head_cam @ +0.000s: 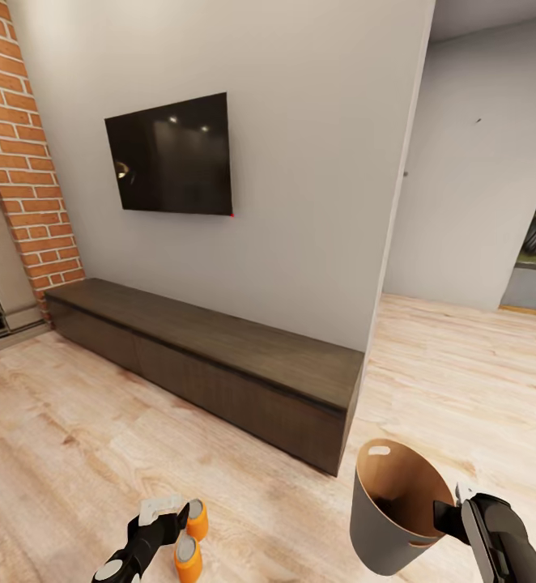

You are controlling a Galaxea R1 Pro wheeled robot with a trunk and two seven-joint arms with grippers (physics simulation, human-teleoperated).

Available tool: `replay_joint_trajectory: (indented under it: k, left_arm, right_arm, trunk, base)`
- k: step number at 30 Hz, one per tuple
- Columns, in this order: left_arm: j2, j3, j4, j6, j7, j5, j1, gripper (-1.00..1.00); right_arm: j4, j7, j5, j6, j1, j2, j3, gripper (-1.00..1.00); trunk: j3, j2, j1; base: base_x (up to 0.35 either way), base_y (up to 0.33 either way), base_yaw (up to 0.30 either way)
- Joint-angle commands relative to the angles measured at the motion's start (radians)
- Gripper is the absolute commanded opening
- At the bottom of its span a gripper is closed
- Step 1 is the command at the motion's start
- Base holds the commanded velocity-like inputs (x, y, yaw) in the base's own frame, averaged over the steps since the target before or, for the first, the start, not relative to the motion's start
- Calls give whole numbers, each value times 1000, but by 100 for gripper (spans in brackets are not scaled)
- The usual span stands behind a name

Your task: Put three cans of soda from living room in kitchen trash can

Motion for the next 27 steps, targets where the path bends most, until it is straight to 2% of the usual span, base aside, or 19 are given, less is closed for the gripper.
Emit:
replay_joint_trajectory:
  k: [1, 13, 27]
  left_arm:
    - [0, 0, 0, 0, 0, 0, 0, 100]
    - [0, 0, 1, 0, 1, -1, 0, 100]
    - [0, -3, 65, 0, 4, -1, 0, 100]
  right_arm:
    - [1, 2, -12, -1, -1, 0, 0, -100]
    - [8, 2, -12, -1, -1, -1, 0, -100]
    - [10, 2, -12, -1, -1, 0, 1, -100]
  trunk:
    - [0, 0, 0]
    - [0, 0, 0]
    - [0, 0, 0]
  base:
    - [43, 0, 0]
    - [9, 0, 0]
    - [0, 0, 0]
